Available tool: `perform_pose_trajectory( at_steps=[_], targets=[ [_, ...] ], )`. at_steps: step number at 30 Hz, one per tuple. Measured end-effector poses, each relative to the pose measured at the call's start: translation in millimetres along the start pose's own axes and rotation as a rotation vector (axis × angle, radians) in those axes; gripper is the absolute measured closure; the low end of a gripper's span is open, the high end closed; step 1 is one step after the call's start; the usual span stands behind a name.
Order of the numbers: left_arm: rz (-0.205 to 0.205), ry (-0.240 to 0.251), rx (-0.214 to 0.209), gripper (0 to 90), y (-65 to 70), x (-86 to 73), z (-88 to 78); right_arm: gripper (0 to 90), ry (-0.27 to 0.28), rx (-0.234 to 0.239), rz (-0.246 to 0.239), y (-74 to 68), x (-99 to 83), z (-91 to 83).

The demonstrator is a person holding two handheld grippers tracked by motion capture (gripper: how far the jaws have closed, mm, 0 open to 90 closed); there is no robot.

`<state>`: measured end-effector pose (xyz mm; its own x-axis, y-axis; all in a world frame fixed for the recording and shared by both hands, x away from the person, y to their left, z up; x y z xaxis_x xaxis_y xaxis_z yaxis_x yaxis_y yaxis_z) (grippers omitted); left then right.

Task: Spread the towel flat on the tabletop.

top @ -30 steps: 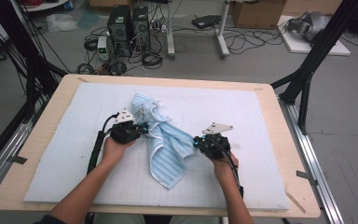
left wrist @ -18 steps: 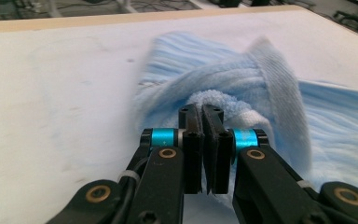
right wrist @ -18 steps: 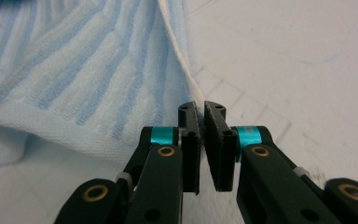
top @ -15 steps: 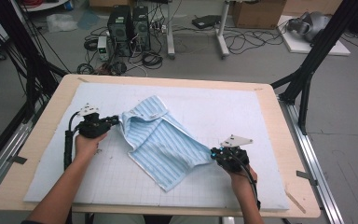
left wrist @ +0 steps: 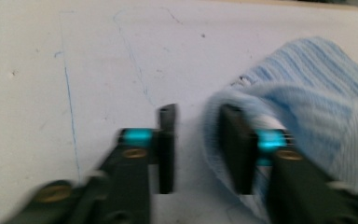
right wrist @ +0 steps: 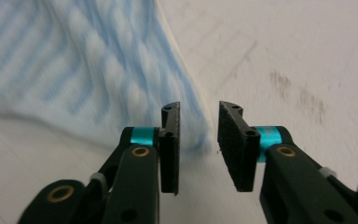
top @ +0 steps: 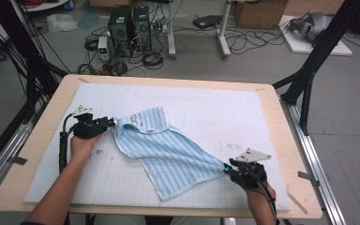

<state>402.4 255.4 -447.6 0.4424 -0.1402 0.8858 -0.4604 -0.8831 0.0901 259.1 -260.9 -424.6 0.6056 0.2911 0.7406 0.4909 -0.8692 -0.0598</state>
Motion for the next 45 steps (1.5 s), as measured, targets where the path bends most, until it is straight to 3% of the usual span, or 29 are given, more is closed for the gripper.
perform_pose_trajectory(
  at_steps=[2,5,6,7,8,10,11,12,15,16,20,29,31,34,37,41,45],
  targets=[
    [0.010,0.037,0.012,50.7,0.7,4.0,-4.8,61.9,0.040,0.022,-0.009,-4.2,11.7,4.5],
    [0.026,0.078,-0.009,47.3,1.3,8.8,-10.4,58.0,0.060,0.065,-0.048,-17.0,34.6,25.6],
    [0.030,0.085,-0.022,46.8,1.8,10.0,-11.4,56.5,0.054,0.080,-0.060,-21.4,42.8,36.7],
    [0.032,0.093,-0.037,46.1,2.7,11.0,-12.5,55.0,0.049,0.108,-0.078,-29.5,58.4,62.2],
    [0.037,0.101,-0.056,46.1,4.0,11.9,-13.0,55.0,0.049,0.108,-0.078,-29.5,58.4,62.2],
    [0.053,0.103,-0.097,45.1,8.3,12.7,-11.6,54.9,0.042,0.122,-0.088,-36.0,70.7,88.4],
    [0.063,0.095,-0.113,42.9,11.2,12.5,-9.9,62.1,0.016,0.098,-0.102,-42.6,80.0,108.9],
    [0.072,0.085,-0.127,42.9,14.1,12.2,-7.7,62.1,0.016,0.098,-0.102,-42.6,80.0,108.9],
    [0.105,0.043,-0.150,39.3,22.9,9.8,0.9,78.9,-0.018,0.076,-0.129,-46.4,83.8,123.9],
    [0.116,0.035,-0.150,38.1,24.9,9.2,2.9,86.0,-0.041,0.073,-0.124,-44.0,82.5,125.3],
    [0.160,-0.004,-0.125,35.4,33.4,6.2,11.9,87.9,-0.071,0.083,-0.110,-34.9,72.8,113.7],
    [0.146,-0.017,-0.106,36.5,32.3,4.5,15.0,87.8,-0.115,0.077,-0.140,-29.1,35.3,67.3],
    [0.142,-0.011,-0.109,36.9,31.1,4.7,14.2,86.4,-0.118,0.074,-0.128,-25.4,27.6,57.9],
    [0.132,0.001,-0.111,37.3,30.5,5.5,13.1,74.5,-0.090,0.075,-0.130,-22.4,26.5,51.4],
    [0.135,0.014,-0.119,37.7,31.3,6.7,11.1,62.5,-0.024,0.092,-0.139,-25.1,38.1,52.6],
    [0.134,0.021,-0.129,37.9,31.1,6.5,8.6,51.6,0.055,0.152,-0.211,-38.5,63.5,69.4],
    [0.137,0.022,-0.146,38.2,31.8,6.0,5.5,50.4,0.049,0.227,-0.257,-54.7,85.0,99.8]
  ],
)
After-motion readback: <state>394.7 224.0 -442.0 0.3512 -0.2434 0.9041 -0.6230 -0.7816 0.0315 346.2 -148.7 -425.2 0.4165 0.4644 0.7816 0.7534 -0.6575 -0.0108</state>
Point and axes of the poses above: each handheld gripper's, and its own axes: z roughly forward along the jaws, x roughly out of its top, y roughly to its right, the point moved 1 cm from there along z, roughly forward along the jaws, and after that the axes turned 9 degrees about z, right-handed, at the moved point
